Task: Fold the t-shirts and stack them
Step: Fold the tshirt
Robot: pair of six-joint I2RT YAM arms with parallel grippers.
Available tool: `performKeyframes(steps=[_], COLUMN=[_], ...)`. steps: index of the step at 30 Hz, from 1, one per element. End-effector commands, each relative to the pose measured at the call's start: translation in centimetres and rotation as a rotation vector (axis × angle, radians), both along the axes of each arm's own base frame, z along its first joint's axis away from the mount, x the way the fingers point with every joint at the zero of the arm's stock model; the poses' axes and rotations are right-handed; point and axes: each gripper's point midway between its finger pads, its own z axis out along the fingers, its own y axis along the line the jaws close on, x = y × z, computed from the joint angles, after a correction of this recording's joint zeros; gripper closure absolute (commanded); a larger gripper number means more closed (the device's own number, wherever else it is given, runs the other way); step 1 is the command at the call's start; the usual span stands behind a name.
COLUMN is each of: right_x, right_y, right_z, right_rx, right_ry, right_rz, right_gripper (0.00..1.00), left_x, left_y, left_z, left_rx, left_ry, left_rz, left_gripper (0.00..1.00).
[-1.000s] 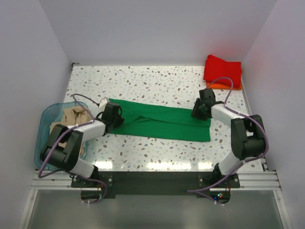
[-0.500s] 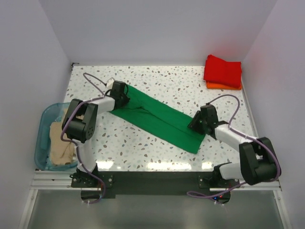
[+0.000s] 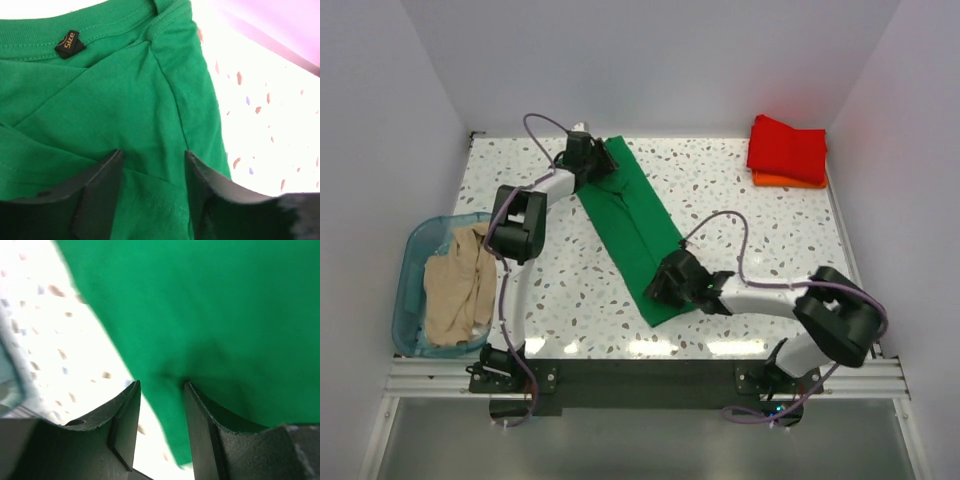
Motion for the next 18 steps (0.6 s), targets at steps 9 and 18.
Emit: performKeyframes(steps=[9,18], right_x=[5.8,7.5], right_y=[13.2,5.6], right_z=[6.6,9.4], right_rx=[0.080,-0.191], right_ry=[-0.190,-0.285], right_rz=[0.175,0.209], right_gripper=[0.56,0.55], left_x=[1.8,4.2], left_y=[-2.9,-3.6], left_z=[-3.1,9.3], left_rx=[-0.189,-0.279], left_ry=[-0.044,-0.341], left_rz=[-0.256,-0.361], left_gripper=[0.22,0.15])
